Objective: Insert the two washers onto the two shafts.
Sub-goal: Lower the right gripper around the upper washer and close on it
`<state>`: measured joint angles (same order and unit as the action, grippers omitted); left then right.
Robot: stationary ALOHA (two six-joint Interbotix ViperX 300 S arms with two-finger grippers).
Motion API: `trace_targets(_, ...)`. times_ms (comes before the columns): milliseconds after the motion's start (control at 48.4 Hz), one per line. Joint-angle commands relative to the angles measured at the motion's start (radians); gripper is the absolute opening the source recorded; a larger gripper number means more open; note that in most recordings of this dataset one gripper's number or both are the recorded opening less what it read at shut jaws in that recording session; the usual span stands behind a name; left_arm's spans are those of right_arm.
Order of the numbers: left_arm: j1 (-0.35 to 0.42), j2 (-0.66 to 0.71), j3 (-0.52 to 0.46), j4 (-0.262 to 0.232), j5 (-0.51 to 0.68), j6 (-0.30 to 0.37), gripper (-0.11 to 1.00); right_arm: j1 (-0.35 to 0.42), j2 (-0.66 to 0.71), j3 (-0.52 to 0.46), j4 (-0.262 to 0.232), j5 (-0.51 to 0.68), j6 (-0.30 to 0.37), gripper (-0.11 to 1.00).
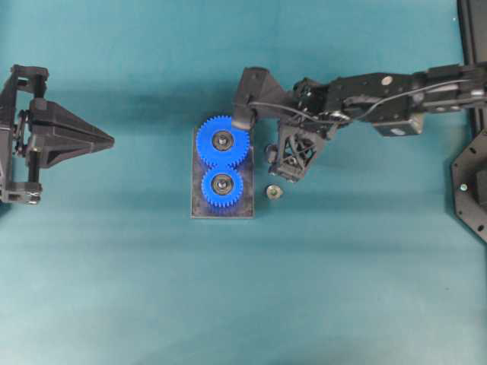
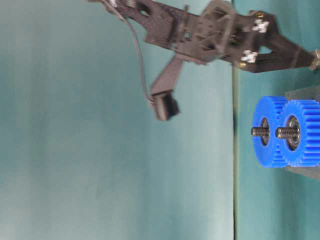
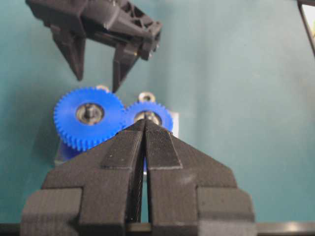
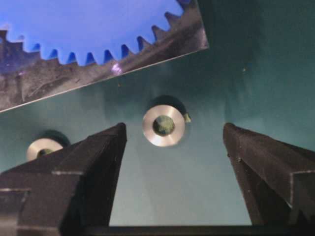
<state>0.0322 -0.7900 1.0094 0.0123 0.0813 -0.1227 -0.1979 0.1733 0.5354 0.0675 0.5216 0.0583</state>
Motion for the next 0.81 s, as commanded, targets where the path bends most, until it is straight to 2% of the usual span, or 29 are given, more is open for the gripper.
trace_targets(0,0.000,-0.002,-0.009,0.002,-0.009,0.002,0.00,0.003,-0.002,-0.026,-0.005,0.000,-0.005,0.83)
trace_targets(454,0.003,-0.026,0.023,0.003,-0.009,0.000,0.00,0.003,0.064,-0.071,-0.017,0.055,0.000,0.82)
trace_targets(785,0.003,-0.064,0.041,0.003,-0.003,-0.008,0.00,0.012,0.052,-0.069,-0.015,0.095,0.003,0.82)
